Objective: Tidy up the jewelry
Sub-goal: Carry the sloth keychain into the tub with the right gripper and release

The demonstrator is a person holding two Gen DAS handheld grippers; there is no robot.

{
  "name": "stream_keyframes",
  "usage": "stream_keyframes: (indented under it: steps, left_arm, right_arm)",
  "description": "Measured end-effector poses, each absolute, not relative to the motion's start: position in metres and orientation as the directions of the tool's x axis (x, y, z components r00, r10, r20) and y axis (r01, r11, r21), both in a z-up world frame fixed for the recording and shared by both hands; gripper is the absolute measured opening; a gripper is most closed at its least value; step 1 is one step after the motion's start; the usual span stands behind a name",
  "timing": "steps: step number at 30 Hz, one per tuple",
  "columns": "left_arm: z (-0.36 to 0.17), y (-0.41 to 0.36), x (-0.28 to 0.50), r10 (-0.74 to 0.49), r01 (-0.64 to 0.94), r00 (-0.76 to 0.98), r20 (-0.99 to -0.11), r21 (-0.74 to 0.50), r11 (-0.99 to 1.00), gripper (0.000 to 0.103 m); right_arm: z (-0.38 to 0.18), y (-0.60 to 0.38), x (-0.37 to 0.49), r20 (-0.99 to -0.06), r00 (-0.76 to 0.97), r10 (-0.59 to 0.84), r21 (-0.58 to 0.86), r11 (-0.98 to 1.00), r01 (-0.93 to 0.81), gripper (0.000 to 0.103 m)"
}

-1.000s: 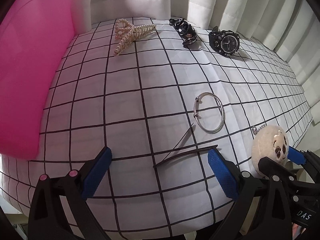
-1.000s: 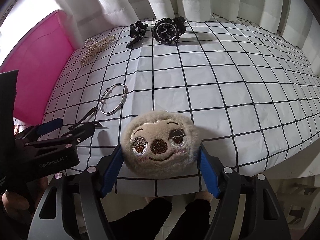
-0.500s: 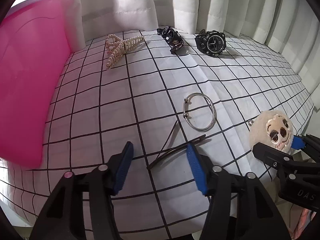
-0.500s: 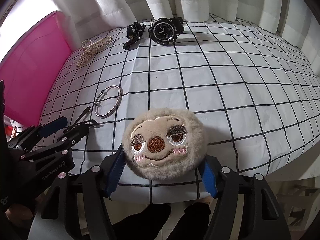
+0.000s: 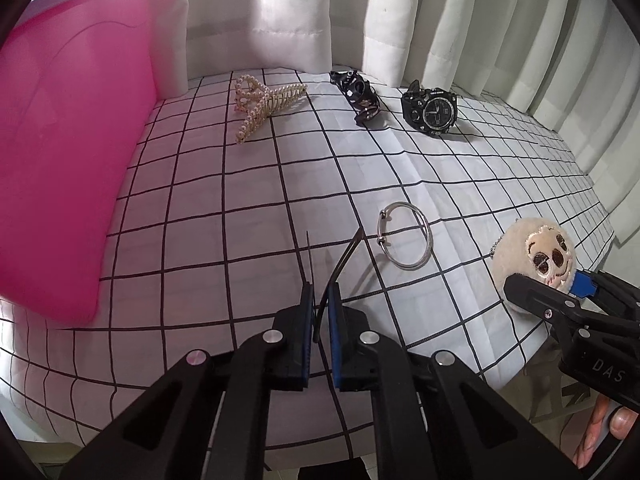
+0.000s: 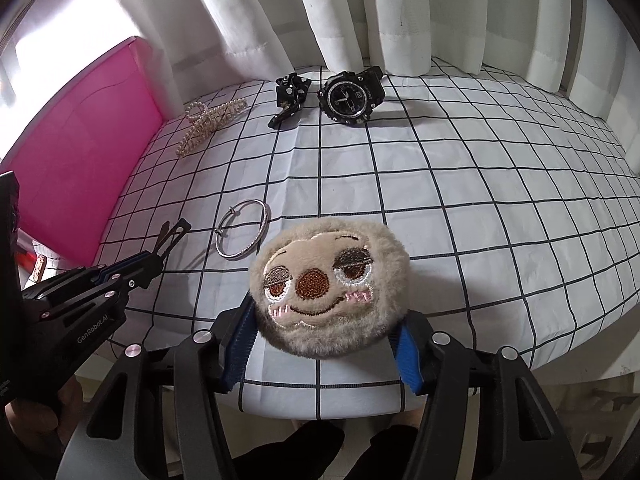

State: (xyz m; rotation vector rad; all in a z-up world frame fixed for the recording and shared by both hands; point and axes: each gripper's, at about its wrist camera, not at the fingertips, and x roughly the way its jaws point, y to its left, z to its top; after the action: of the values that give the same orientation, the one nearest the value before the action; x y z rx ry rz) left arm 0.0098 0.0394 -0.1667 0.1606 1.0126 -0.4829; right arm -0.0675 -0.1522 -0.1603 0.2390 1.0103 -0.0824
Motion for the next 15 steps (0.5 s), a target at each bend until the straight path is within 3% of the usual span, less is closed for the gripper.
stream_keyframes:
  steps: [15]
  left_arm:
    - [-0.106, 0.055, 0.016, -0.358, 0.443, 0.525, -0.772, -0.111, 0.889, 0.008]
  right_arm:
    - [-0.104, -0.141, -0.055, -0.78, 0.625, 0.029, 0.141, 0.982, 0.129, 0.057]
